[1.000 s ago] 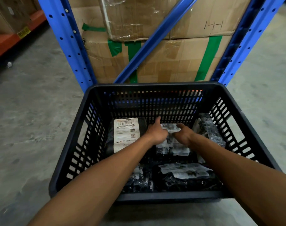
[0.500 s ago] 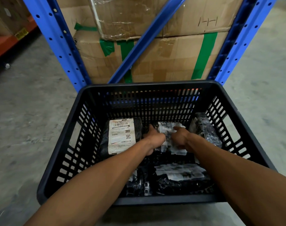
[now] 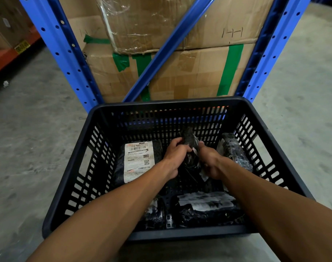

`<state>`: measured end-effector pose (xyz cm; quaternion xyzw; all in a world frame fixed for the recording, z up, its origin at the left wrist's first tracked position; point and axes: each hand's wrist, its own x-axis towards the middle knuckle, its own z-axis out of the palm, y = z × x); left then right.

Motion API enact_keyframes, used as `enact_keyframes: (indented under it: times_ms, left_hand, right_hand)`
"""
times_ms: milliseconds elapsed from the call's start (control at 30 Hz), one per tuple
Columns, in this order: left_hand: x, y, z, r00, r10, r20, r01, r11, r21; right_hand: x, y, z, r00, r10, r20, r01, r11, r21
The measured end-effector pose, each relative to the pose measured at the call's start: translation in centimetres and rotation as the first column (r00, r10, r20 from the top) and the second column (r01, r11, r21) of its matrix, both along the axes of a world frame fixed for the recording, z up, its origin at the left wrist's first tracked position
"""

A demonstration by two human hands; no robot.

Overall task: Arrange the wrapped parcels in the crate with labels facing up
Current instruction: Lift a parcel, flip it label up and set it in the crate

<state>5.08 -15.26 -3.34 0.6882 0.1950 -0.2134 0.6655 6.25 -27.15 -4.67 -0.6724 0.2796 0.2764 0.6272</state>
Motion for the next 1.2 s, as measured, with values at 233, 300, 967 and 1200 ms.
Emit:
enact_keyframes:
  times_ms: [233, 300, 967, 1200]
  left_hand:
    - [-0.7, -0.4, 1.2, 0.953, -0.134, 0.27, 0.132, 0.991, 0.029]
    - [-1.2, -0.4, 1.9, 0.938, -0.155, 0.311, 0.165, 0.986, -0.006]
    - [-3.0, 7.2, 4.9, 0.936, 0.192, 0.293, -0.11, 0.955, -0.275]
    - [-3.4, 7.5, 6.2, 0.897, 0.247, 0.368, -0.141, 0.946, -0.292]
  right_hand:
    - [-0.3, -1.7, 2.8, 0.996, -0.051, 0.068, 0.038, 0.983, 0.181]
    - [-0.5, -2.0, 4.0, 0.996, -0.024, 0.091, 0.006, 0.982, 0.189]
    - [-5.3, -1.0, 11.0, 0.964, -0.099, 0.247, -0.048, 0.849, 0.526]
    - [-5.5, -0.4, 11.6, 0.947, -0.106, 0.304, -0.068, 0.857, 0.511]
